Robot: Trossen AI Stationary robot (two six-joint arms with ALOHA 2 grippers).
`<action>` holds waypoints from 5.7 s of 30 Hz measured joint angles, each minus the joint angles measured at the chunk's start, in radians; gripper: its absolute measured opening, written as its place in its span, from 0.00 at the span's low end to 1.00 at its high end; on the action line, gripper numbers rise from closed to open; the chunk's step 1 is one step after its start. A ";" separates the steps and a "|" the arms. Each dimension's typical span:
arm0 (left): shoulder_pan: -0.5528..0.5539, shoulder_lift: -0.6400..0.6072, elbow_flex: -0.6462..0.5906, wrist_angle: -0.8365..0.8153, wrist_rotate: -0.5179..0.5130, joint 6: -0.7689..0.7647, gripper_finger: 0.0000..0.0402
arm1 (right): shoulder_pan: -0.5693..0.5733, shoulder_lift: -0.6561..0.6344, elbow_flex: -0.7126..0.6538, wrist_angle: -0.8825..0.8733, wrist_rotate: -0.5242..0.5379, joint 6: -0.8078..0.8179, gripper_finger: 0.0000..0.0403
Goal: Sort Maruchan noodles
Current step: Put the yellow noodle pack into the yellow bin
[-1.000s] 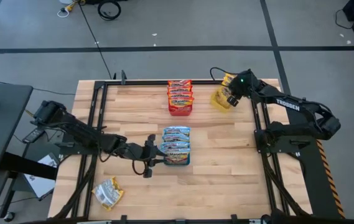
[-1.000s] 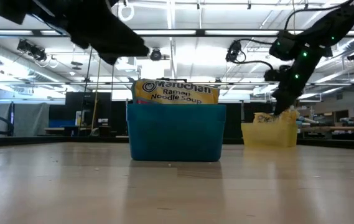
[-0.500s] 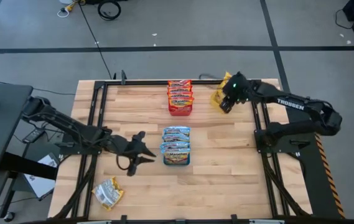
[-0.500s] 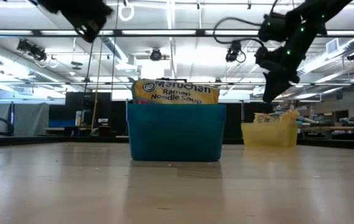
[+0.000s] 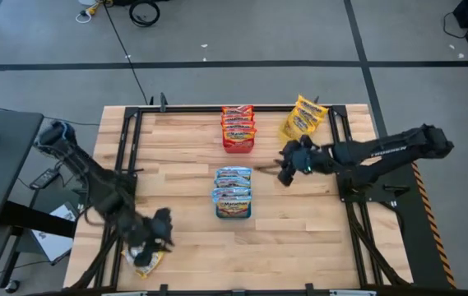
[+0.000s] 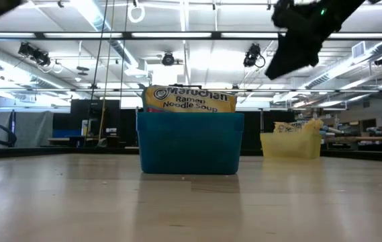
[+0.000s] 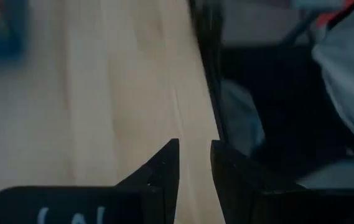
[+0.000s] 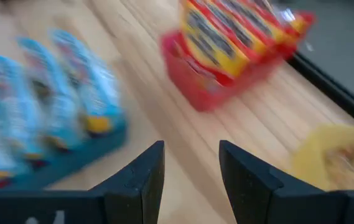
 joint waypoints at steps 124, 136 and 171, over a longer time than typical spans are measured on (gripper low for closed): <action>0.319 -0.043 -0.340 1.162 0.005 0.883 0.00 | 0.386 0.781 0.409 1.226 -0.043 -1.135 0.58; 0.303 -0.050 -0.340 1.129 -0.074 0.888 0.13 | 0.375 0.780 0.409 1.203 -0.026 -0.983 0.33; 0.133 -0.339 -0.194 0.077 -0.534 0.549 0.47 | -0.547 0.380 0.410 -0.628 -0.079 -0.132 0.33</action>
